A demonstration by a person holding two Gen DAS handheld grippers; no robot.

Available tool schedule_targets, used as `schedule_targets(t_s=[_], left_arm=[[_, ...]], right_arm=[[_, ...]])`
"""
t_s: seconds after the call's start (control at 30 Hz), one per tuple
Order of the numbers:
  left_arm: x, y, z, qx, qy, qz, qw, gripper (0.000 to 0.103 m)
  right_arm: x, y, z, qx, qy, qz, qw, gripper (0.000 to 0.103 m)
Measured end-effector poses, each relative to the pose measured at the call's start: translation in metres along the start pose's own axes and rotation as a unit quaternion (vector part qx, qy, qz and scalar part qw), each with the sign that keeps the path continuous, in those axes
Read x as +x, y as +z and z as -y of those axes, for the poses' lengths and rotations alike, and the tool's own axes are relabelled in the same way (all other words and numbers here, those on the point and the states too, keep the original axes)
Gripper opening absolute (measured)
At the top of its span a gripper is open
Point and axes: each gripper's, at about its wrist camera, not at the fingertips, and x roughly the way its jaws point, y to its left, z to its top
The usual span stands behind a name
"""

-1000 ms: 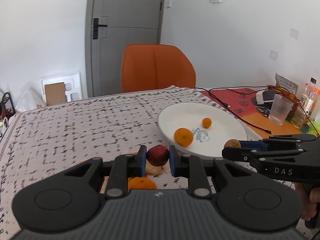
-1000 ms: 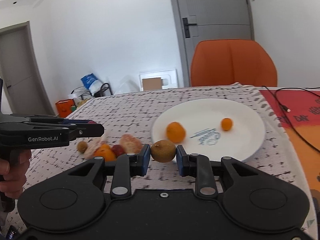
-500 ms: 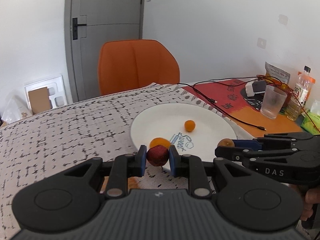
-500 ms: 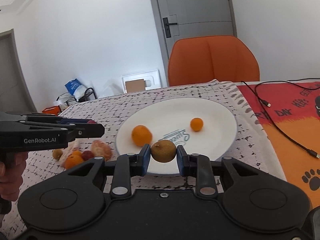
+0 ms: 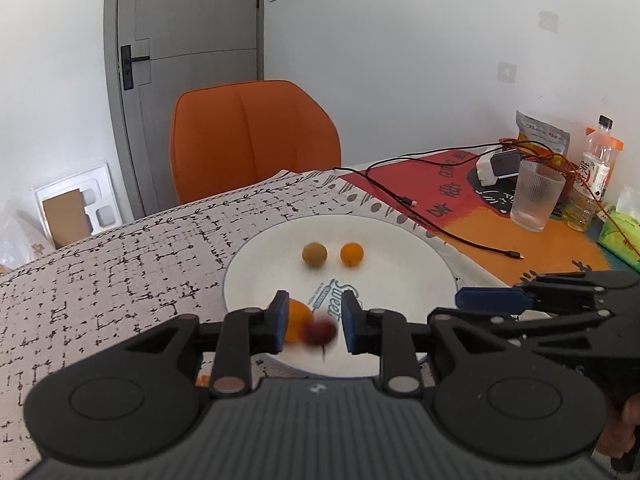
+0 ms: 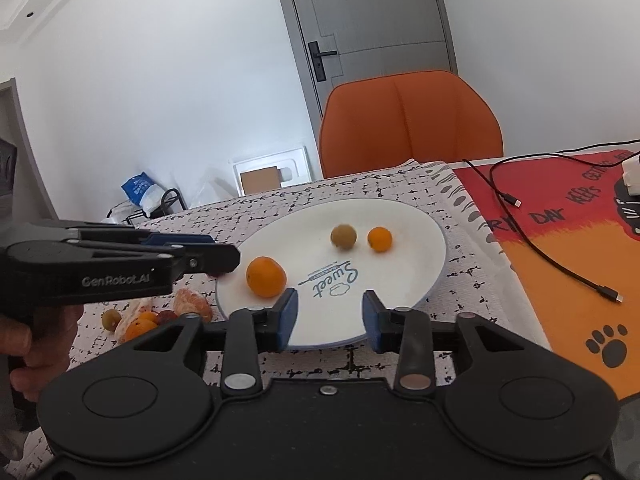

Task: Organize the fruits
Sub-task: 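Carry the kiwi and plum to the white plate and release both, then grasp a brown kiwi with the left tool while the right tool grasps a large orange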

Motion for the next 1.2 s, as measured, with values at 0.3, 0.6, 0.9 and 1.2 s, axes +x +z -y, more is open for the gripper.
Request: schedule_targets(t_s=[0.3,0.6,0.9,1.2], left_arm=[[-0.017,-0.008,-0.021,-0.022,0.028,-0.010,0.9993,0.047],[-0.044,-0.017,-0.041,-0.039,0.062,0.001,0.9973,0.072],[-0.064,-0.032,-0.062,-0.062,0.086,0.005,0.9944,0.078],[-0.081,-0.049,-0.085,-0.087,0.104,0.004,0.9908,0.079]], right_arm=[[0.001,0.000,-0.012,-0.011,0.013,-0.004,1.000,0.052],[0.000,0.000,-0.035,-0.027,0.034,-0.002,0.999,0.070],[-0.001,-0.001,-0.056,-0.042,0.046,-0.006,0.998,0.080],[0.003,-0.003,-0.076,-0.057,0.057,-0.012,0.997,0.085]])
